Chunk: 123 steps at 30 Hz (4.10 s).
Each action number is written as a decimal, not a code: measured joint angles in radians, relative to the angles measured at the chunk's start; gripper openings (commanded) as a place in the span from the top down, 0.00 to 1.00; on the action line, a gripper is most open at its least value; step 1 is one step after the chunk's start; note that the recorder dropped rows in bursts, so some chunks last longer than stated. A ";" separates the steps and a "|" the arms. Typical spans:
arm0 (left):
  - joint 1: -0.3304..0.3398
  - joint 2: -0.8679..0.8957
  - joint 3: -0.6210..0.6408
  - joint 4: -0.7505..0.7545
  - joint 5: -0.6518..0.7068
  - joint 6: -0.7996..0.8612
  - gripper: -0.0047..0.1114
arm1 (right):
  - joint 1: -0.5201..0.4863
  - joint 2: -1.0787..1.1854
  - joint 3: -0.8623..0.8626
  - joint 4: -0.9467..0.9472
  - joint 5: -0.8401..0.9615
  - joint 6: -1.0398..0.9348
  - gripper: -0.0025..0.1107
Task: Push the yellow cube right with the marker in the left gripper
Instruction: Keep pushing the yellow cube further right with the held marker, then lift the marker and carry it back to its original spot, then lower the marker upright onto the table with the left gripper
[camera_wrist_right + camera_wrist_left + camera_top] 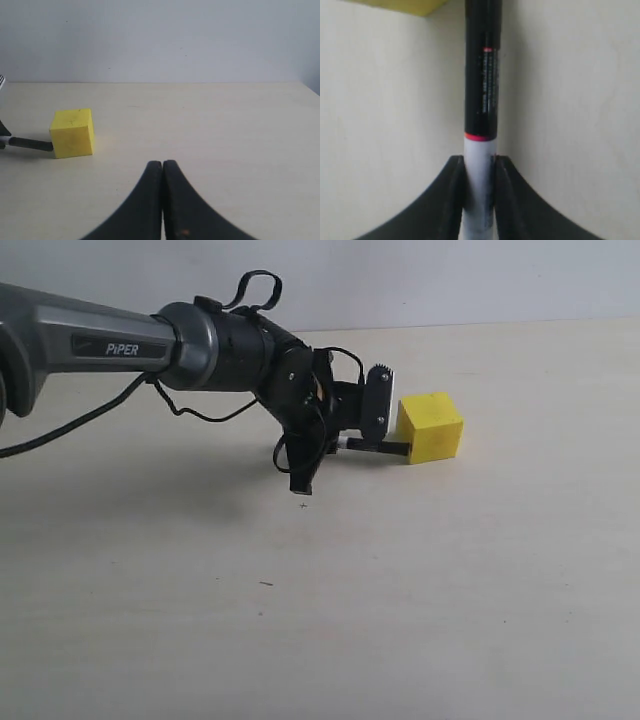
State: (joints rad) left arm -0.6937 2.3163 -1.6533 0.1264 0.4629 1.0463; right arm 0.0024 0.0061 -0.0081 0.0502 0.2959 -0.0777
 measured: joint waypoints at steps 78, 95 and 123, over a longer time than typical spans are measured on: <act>-0.005 -0.048 -0.152 -0.137 0.750 -1.531 0.96 | 0.000 0.000 0.000 0.000 0.000 0.002 0.98; -0.105 -0.048 -0.031 0.017 0.515 -1.950 0.96 | 0.000 0.000 0.000 0.000 0.000 0.002 0.98; -0.105 -0.048 0.001 0.036 0.523 -1.963 0.96 | 0.000 0.000 0.000 0.000 0.000 0.002 0.98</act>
State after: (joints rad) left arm -0.7987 2.2685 -1.6526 0.1626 0.9857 -0.9167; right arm 0.0024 0.0061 -0.0081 0.0502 0.2959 -0.0759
